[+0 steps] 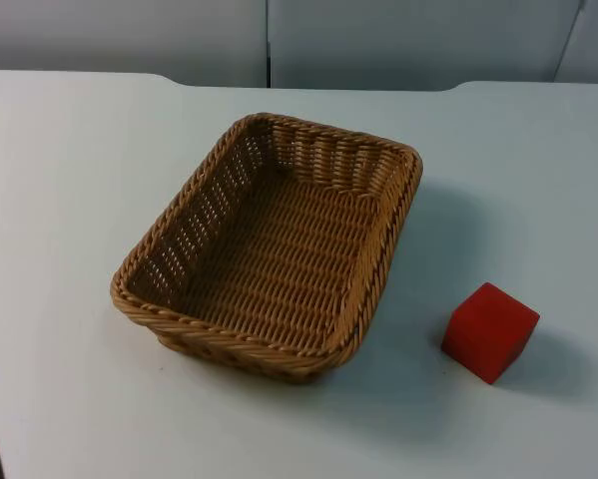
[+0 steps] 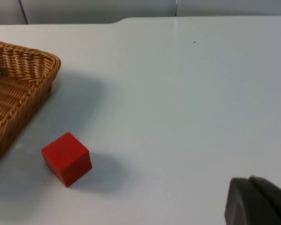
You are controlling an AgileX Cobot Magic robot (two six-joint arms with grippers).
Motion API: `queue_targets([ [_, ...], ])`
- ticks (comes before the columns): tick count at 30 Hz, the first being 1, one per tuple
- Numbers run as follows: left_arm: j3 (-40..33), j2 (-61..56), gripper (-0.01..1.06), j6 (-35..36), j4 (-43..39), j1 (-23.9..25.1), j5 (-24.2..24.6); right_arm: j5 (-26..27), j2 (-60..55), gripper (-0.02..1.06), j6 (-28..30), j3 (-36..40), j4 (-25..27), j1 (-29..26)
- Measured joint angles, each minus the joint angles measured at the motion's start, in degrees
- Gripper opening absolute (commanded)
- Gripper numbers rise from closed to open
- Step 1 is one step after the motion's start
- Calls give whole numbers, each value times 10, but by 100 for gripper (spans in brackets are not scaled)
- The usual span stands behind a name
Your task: Pick up the basket with the left hand and place the cube into the basket with the right hand.
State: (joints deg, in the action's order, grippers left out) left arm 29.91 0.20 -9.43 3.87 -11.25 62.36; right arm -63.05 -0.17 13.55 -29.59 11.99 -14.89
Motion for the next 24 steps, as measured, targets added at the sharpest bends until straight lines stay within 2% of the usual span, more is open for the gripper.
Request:
queue_targets([
  [5,3,0,0,0,33,0,-14,0,0,0,0,0,0,0],
  [8,14,0,0,-20,145,0,-105,0,0,0,0,0,0,0],
  [9,14,0,0,-20,145,0,-105,0,0,0,0,0,0,0],
  [11,17,0,0,-44,242,0,-153,0,0,0,0,0,0,2],
  [13,17,0,0,-73,336,0,-175,1,0,0,0,0,3,3],
  [14,17,0,0,-73,336,0,-175,1,0,0,0,0,3,3],
  [18,17,1,0,-116,483,0,-175,1,0,0,0,0,3,3],
  [24,17,50,0,-122,536,0,-163,1,0,0,0,0,3,3],
])
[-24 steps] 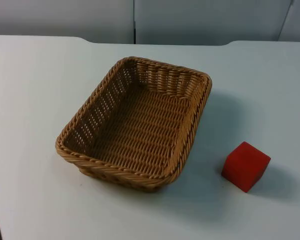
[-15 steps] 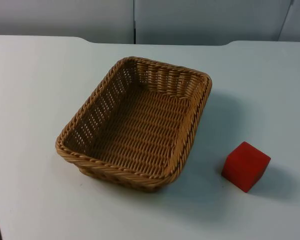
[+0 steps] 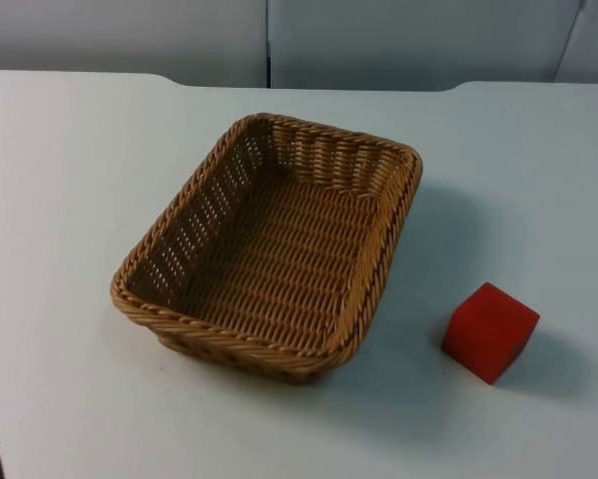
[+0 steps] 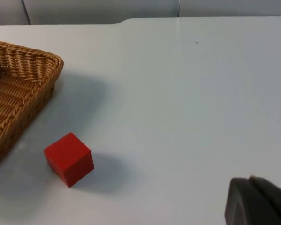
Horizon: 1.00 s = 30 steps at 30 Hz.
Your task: Pick up the basket with the left hand and place the cube into the basket with the right hand.
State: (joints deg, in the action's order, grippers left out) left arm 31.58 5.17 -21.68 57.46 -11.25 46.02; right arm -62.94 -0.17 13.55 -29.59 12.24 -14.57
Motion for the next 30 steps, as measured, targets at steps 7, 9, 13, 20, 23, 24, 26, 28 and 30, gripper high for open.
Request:
queue_targets([
  [7,84,204,0,-39,-76,0,63,0,0,0,0,0,0,0],
  [9,115,246,0,-42,-110,0,80,0,0,0,0,0,0,0],
  [13,214,377,0,-22,-248,0,120,0,0,0,0,0,0,0],
  [20,252,570,0,13,-354,0,139,0,0,0,0,0,0,0],
  [23,252,644,0,-4,-330,0,131,0,0,0,0,0,0,0],
  [24,252,670,0,-15,-315,0,127,0,0,0,0,0,0,0],
  [26,252,695,0,-24,-301,0,126,0,0,0,0,0,0,0],
  [28,252,734,0,-48,-281,0,122,0,0,0,0,0,0,0],
  [30,252,749,3,-54,-275,0,114,0,0,0,0,0,0,0],
])
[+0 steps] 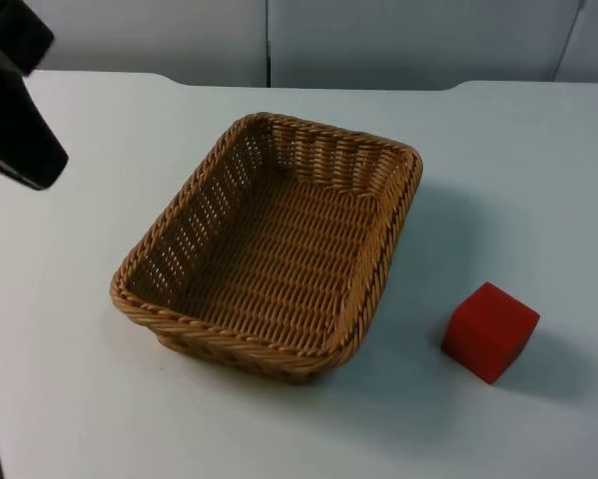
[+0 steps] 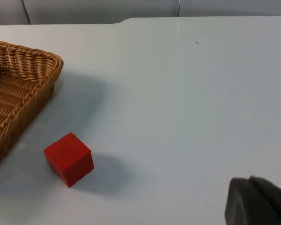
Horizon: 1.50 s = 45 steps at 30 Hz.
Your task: Pick up the basket with the left hand and place the cube into the basket with the right hand.
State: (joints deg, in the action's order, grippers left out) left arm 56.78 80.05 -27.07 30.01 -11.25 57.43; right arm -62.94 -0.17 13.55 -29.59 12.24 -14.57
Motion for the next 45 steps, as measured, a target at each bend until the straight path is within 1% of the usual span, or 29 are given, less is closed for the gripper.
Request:
queue_targets([
  [1,0,26,3,-13,6,0,-15,0,0,0,0,0,0,0],
  [2,0,38,7,-17,7,0,-25,0,0,0,0,0,0,0],
  [4,0,62,25,-23,10,0,-48,0,0,0,0,0,0,0],
  [5,0,62,35,-23,10,0,-48,0,0,0,0,0,0,0],
  [6,0,76,35,-27,13,0,-58,0,0,0,0,0,0,0],
  [7,0,89,45,-34,20,0,-67,0,0,0,0,0,0,0],
  [8,0,102,52,-42,28,0,-79,0,0,0,-1,0,0,0],
  [9,0,119,59,-53,42,0,-96,0,0,0,-1,0,0,0],
  [10,0,119,63,-53,42,0,-96,0,0,0,-1,0,0,0],
  [14,0,172,63,-70,63,0,-150,0,0,0,-1,0,0,0],
  [15,0,172,63,-70,63,0,-150,0,0,0,-1,0,0,0],
  [19,0,223,63,-88,72,0,-203,0,0,0,-1,0,0,0],
  [20,0,223,63,-88,72,0,-203,0,0,0,-1,0,0,0],
  [23,0,263,63,-116,80,0,-229,0,0,0,-1,0,0,0],
  [27,0,293,63,-127,80,0,-244,0,0,0,-1,0,0,0],
  [30,0,309,61,-130,83,0,-250,0,0,0,-1,0,0,0],
  [31,1,316,58,-130,86,0,-251,0,0,0,-1,0,0,0],
  [32,4,326,52,-130,95,-1,-251,0,0,0,-1,0,0,0],
  [33,6,330,43,-130,103,-1,-251,0,0,0,-1,0,0,0],
  [34,6,330,28,-130,103,-1,-251,0,0,0,-1,0,0,0],
  [35,7,336,28,-130,117,-2,-250,0,0,0,-1,0,0,0],
  [36,8,339,0,-133,131,-2,-245,0,0,0,-1,0,0,0],
  [38,8,340,0,-152,176,-2,-244,0,0,0,-1,0,0,0],
  [39,8,340,0,-152,176,-2,-244,0,0,0,-1,0,0,0],
  [41,9,343,0,-212,220,-1,-231,0,0,0,-1,0,0,0],
  [43,19,347,0,-261,278,3,-196,0,0,0,-1,0,0,0],
  [44,19,347,0,-261,278,3,-196,0,0,0,-1,0,0,0],
  [45,25,348,0,-285,309,10,-166,0,0,0,-1,0,0,0],
])
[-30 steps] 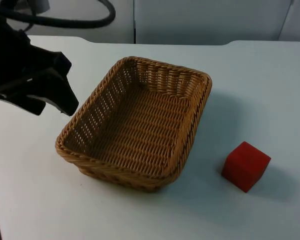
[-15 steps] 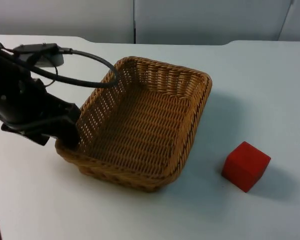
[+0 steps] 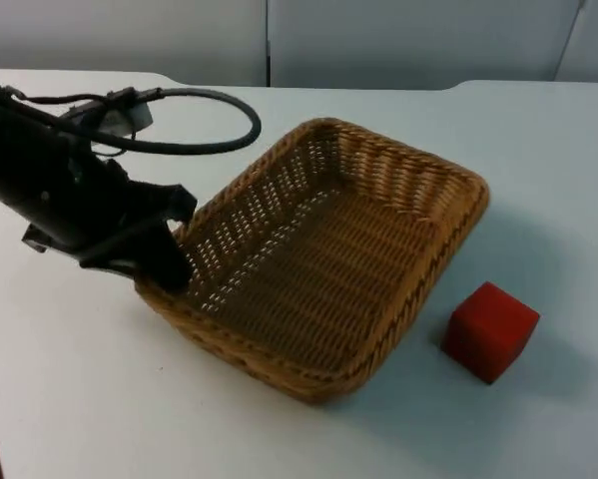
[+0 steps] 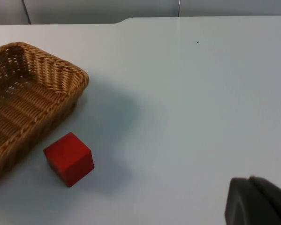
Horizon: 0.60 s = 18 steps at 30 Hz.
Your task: Pick up the basket with the left hand and place the cube into the basket with the right hand.
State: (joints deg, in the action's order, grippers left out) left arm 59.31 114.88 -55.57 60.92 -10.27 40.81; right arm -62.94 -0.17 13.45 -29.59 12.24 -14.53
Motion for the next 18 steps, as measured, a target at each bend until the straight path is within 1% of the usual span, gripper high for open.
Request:
queue_targets([
  [2,4,-7,0,-15,41,14,39,0,0,0,0,0,0,0],
  [4,8,-20,0,-17,69,35,55,0,0,0,0,0,0,0],
  [5,8,-20,0,-17,69,35,55,0,0,0,0,0,0,0],
  [9,8,-38,0,-9,93,89,55,0,0,0,0,0,0,0],
  [10,8,-38,0,-9,93,89,55,0,0,0,0,0,0,0],
  [12,8,-42,0,5,92,110,54,0,0,0,0,0,0,0],
  [14,8,-42,0,11,88,117,54,0,0,0,0,0,0,0],
  [18,8,-43,0,44,40,127,46,0,0,0,0,0,0,0],
])
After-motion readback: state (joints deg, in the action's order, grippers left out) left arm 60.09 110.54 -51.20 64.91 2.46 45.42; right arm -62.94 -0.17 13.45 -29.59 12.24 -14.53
